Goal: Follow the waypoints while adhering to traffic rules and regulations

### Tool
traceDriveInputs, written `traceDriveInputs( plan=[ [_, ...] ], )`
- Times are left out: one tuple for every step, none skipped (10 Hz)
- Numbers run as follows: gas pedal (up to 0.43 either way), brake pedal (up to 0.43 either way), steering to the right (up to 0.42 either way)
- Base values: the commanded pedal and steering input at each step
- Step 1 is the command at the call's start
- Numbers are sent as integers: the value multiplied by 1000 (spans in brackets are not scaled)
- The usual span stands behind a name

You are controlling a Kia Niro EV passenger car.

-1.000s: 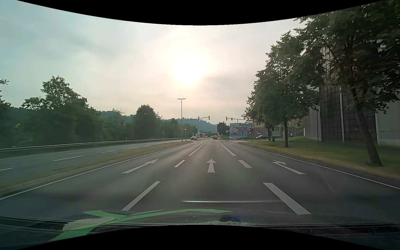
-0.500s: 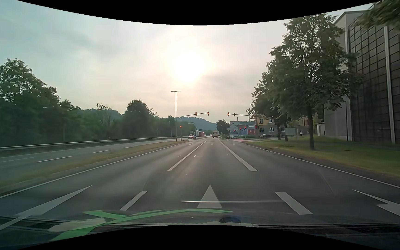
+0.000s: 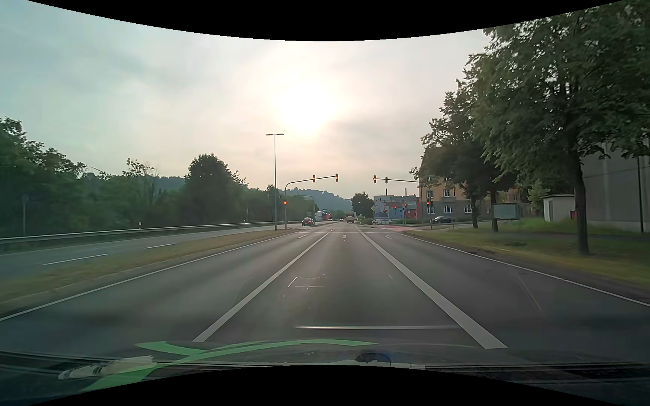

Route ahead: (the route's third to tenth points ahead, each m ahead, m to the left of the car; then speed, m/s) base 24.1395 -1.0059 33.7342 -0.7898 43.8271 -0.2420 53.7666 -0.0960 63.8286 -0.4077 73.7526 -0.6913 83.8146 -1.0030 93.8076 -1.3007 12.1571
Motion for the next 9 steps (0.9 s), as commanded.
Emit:
traceDriveInputs(
  plan=[
    [0, 305, -1],
    [0, 305, -1],
    [0, 305, -1],
    [0, 311, -1],
    [0, 311, -1],
    [0, 311, -1],
    [0, 317, -1],
    [0, 311, -1],
    [0, 317, -1]
  ],
)
